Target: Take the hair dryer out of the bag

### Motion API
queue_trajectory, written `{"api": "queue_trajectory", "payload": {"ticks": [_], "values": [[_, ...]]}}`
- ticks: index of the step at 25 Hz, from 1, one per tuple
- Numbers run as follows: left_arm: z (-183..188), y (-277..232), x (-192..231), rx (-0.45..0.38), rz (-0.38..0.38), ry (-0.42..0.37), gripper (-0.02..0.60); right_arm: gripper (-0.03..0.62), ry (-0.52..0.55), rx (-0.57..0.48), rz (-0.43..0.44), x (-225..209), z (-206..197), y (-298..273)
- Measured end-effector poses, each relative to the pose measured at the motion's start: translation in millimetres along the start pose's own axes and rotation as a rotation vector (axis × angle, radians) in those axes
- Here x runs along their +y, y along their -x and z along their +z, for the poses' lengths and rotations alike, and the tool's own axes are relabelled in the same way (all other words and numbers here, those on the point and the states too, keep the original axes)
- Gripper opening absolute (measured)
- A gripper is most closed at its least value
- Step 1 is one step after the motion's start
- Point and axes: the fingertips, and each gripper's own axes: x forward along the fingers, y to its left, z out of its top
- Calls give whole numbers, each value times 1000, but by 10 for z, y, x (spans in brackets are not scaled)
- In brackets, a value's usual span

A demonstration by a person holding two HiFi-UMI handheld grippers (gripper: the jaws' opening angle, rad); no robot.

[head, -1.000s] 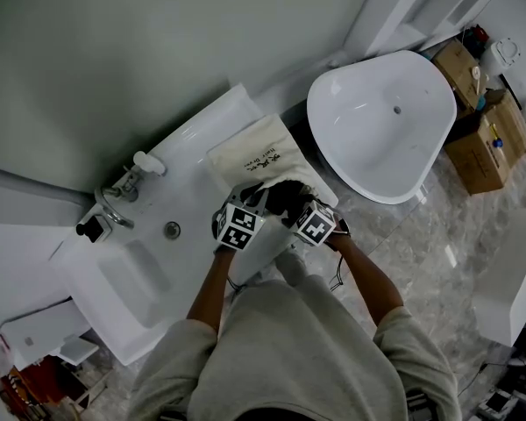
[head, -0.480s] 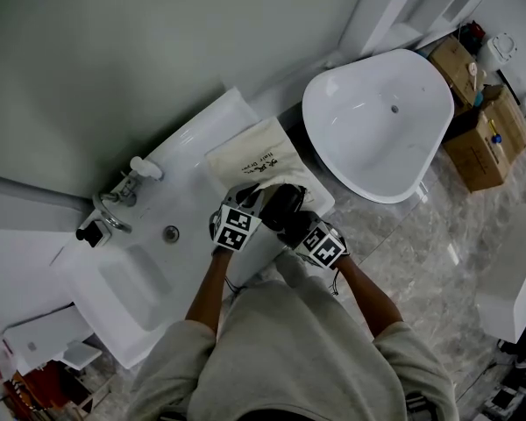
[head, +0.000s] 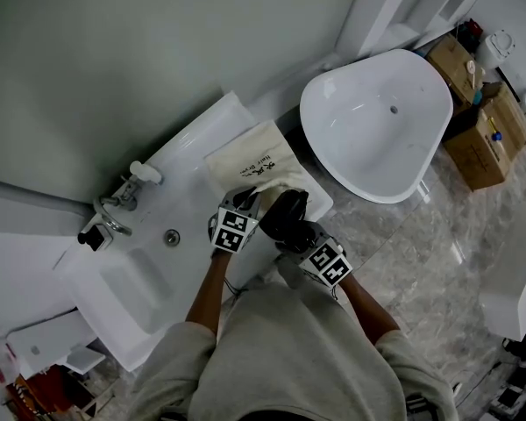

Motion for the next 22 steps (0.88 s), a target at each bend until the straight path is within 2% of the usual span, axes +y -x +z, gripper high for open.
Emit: {"api": "queue_trajectory", "payload": {"ticks": [8,14,16,20,22], "values": [[-48,7,-67,-20,-3,34,35,249,19,-145,-62,-26,438,318],[-4,142,-150,-48,-20,66,45,250,18,-204,-107,-172,664,408],[37,214,-175,-74,-32,76,73,250,14,-214,-122,-251,713,418],[129,347,-163,-143,-61,125,168,250,5,-240,-137,-394,822,377],[126,389,-158,-148,-64,128,208,250,6,-247,-138,-435,873,336]]}}
